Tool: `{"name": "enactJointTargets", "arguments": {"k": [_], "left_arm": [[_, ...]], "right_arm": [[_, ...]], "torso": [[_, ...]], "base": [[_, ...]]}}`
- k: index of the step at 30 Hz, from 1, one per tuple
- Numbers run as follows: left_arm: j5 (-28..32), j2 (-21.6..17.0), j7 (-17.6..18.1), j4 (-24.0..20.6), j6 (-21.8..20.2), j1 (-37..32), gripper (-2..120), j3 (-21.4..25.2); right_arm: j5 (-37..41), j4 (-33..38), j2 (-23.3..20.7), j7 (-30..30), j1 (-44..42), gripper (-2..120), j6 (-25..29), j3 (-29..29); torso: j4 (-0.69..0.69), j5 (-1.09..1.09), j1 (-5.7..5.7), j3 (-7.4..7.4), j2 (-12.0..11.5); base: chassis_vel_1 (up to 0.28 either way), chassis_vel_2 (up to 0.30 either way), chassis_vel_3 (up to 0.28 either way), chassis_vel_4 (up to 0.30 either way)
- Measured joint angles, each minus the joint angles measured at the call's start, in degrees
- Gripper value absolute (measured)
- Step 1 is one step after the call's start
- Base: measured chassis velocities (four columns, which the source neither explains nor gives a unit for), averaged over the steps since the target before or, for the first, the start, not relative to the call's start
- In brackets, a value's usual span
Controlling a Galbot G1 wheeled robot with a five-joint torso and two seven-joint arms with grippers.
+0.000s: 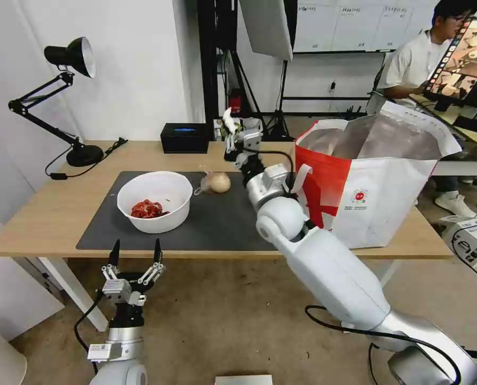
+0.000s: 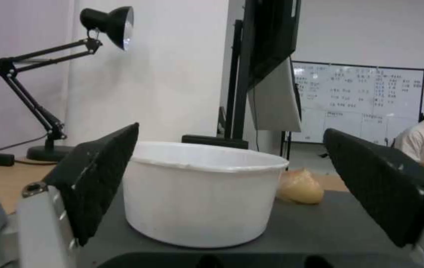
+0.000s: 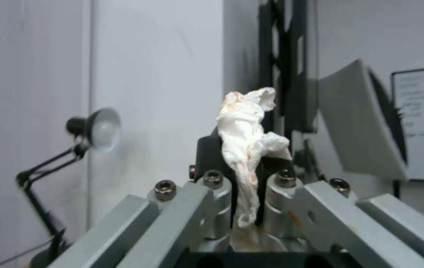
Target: Pick up the trash from the table and place it into the takeout bag.
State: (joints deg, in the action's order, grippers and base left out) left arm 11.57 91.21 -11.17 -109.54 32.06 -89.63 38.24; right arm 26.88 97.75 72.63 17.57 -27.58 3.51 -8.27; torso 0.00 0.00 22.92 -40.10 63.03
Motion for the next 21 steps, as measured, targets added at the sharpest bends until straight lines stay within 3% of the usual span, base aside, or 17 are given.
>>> {"name": "enactJointTargets", "arguments": {"k": [8, 21], "left_arm": [[-0.37, 0.02, 0.00, -0.26, -0.06, -0.01, 100, -0.20], [-1.30, 0.04, 0.12, -0.43, -0.25, 0.10, 100, -1.21]], "right_arm": [[-0.19, 3.41, -1.79, 3.78, 0.00, 3, -0.72, 5.28], [4.13, 6.37, -4.18, 13.77, 2.61, 3, -11.15, 11.88]], "torso": [[0.00, 0.01, 0.00, 0.00, 0.00], [0.00, 0.00, 0.00, 0.00, 0.00]], "base": [[0.000, 0.000, 0.000, 0.000], [0.000, 0.000, 0.000, 0.000]]}}
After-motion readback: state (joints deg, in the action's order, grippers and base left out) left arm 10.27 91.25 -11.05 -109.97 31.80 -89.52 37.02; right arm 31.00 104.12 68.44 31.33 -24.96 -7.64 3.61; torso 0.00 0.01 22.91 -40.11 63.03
